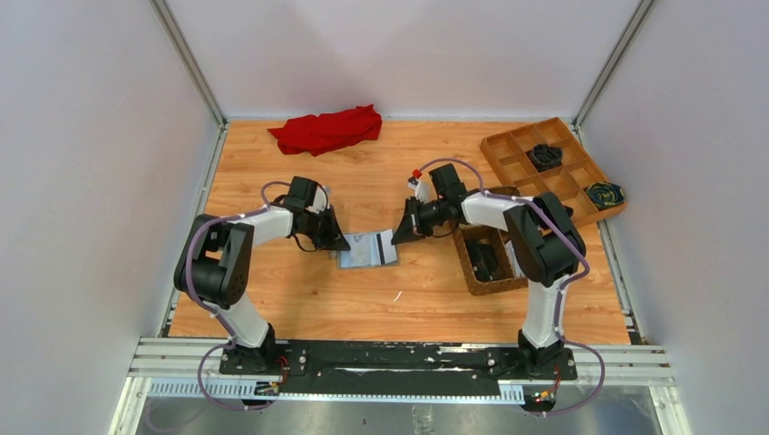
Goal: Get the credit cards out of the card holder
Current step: Remove the credit card from the card holder, then place the credit card in the storage box.
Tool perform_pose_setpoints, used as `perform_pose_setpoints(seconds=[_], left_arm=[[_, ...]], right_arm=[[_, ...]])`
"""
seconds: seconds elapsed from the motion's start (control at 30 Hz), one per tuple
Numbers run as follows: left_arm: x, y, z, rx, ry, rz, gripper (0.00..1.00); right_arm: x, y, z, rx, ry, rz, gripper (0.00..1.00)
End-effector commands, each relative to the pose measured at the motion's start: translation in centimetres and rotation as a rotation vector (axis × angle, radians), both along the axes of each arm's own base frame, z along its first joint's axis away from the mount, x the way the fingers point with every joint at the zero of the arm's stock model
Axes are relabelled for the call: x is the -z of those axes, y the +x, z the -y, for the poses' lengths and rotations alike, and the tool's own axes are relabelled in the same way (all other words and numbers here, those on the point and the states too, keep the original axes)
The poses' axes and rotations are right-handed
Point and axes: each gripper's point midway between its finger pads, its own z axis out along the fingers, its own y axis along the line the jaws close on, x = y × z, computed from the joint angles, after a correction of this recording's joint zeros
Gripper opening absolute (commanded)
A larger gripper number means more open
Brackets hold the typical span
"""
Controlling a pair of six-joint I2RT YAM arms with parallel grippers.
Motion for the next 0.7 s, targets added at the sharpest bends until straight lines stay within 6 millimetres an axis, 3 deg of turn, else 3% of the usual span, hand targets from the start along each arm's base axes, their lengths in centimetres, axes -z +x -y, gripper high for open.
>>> perform_pose_setpoints(seconds=[0.0,0.17,0.37,0.5,0.67], left_arm=[[1.9,-1.6,-2.4,-0.012,0.12,-0.056,0.0],[0.9,-1.3,-2.1,-0.013,0.103,-0.032,0.0],[-2.1,-0.4,-1.9,-0.018,0.091,0.039,0.0],[-4.0,0.2,-1.8,-0.025,0.077,0.091,0.04],[-5.6,0.6,-1.7,-0.02,0.069,0.126,0.08]], right_arm=[[-1.9,0.6,0.9,0.01,-0.009,0.046,0.0],[-3.3,0.6,0.9,0.01,0.003,0.072,0.0],[-5.6,1.2,1.6,0.025,0.006,0.126,0.0],[-7.3,2.1,4.1,0.069,0.0,0.17,0.0],[-9.1,3.0,9.3,0.172,-0.048,0.222,0.0]])
